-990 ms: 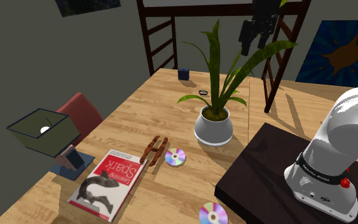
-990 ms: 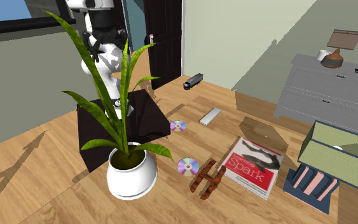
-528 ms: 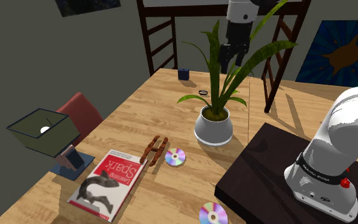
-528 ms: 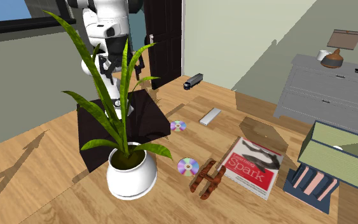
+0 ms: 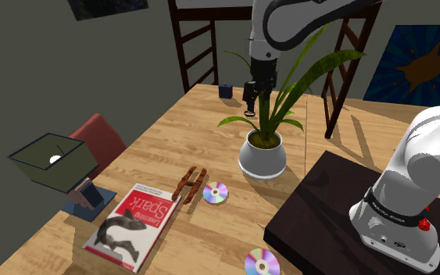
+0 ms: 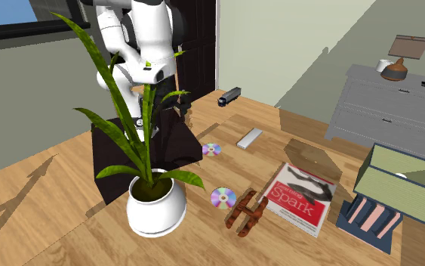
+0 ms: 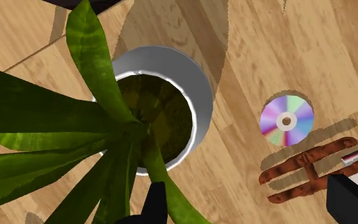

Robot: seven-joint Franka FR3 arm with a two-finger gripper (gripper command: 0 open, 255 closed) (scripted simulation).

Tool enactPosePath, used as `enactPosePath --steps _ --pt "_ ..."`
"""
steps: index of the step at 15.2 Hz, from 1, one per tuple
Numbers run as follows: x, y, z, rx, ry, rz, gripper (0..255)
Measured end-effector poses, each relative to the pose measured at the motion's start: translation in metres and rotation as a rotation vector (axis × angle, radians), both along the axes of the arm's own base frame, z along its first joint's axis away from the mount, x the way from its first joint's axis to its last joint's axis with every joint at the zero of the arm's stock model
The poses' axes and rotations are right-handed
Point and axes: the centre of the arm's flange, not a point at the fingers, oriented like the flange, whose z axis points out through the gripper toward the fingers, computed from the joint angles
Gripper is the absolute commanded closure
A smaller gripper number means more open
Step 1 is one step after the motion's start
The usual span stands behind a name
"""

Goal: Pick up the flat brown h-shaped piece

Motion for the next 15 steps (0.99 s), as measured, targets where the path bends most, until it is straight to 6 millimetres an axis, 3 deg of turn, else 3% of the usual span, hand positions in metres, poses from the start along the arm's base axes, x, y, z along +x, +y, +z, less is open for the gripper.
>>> enactPosePath --steps 15 --pt "0.100 0.082 -0.147 0.020 0.017 0.182 0"
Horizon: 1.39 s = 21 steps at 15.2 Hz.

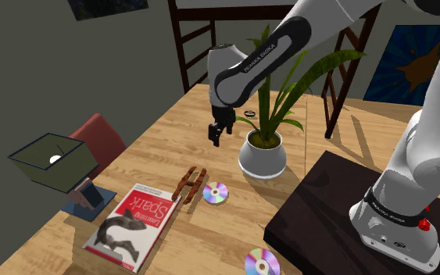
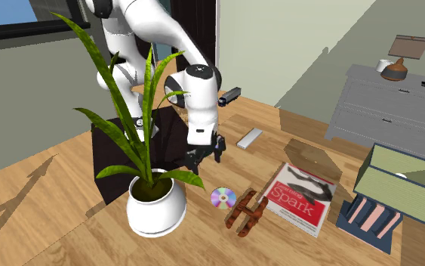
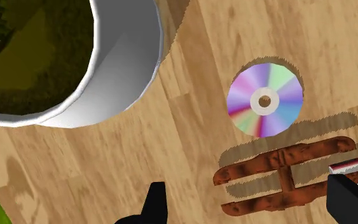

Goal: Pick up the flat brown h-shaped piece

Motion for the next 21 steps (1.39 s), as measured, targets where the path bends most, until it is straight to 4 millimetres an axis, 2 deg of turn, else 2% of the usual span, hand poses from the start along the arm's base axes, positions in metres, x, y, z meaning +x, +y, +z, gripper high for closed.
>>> enactPosePath --steps 14,19,21 --pt "0.080 0.096 -0.137 0.019 0.017 0.170 0" --pt "0.098 0.129 -0.187 0.025 0.023 0.224 0" --pt "0.099 0.131 -0.197 0.025 0.023 0.229 0"
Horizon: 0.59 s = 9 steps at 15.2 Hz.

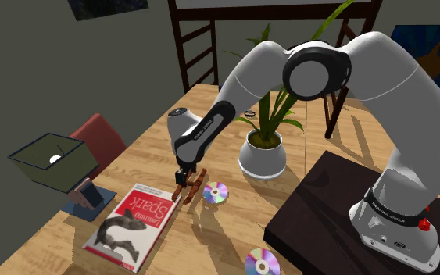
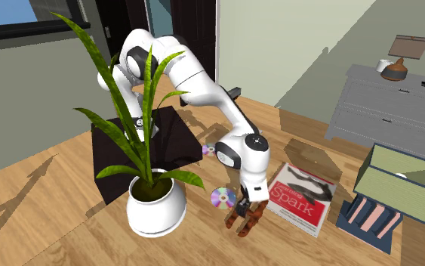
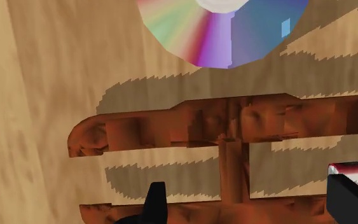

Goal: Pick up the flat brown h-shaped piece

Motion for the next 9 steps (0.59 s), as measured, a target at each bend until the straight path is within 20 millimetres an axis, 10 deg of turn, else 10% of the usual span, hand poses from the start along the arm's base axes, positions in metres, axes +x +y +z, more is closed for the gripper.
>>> enactPosePath --steps 6,7,9 --pt "0.001 0.002 -0.028 0.000 0.000 0.001 0" --pt "0.001 0.002 -0.029 0.000 0.000 0.001 255" --pt "0.004 -0.002 -0.028 -0.002 -0.005 -0.003 255"
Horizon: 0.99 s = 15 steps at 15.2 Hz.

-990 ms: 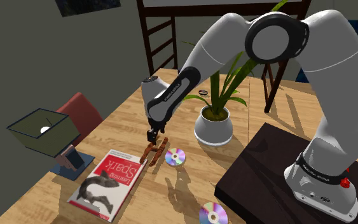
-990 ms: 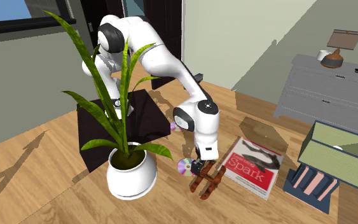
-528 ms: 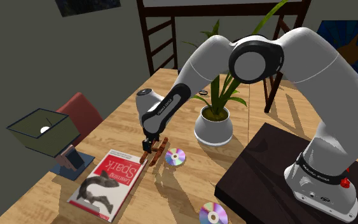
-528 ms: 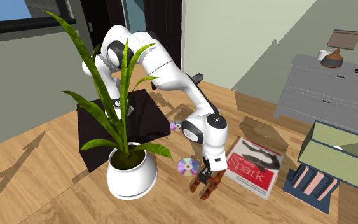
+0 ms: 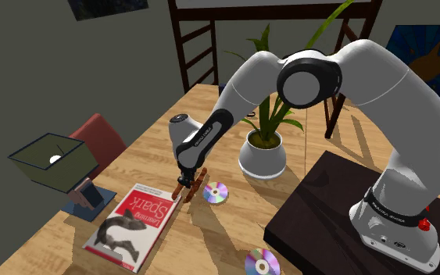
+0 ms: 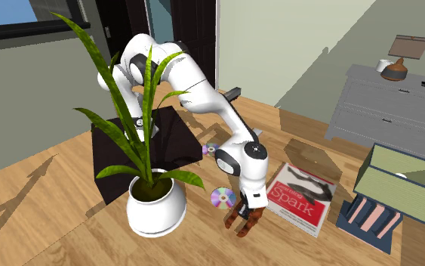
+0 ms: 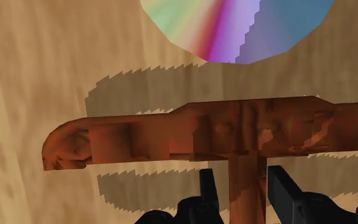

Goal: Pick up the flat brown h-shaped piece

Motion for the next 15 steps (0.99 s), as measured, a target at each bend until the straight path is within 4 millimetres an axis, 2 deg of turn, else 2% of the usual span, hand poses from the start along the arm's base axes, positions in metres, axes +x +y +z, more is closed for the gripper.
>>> enactPosePath --steps 9,15 --pt "-0.002 0.003 0.001 0.002 0.003 0.003 255" --pt "-0.002 0.004 0.028 0.002 0.004 0.004 255"
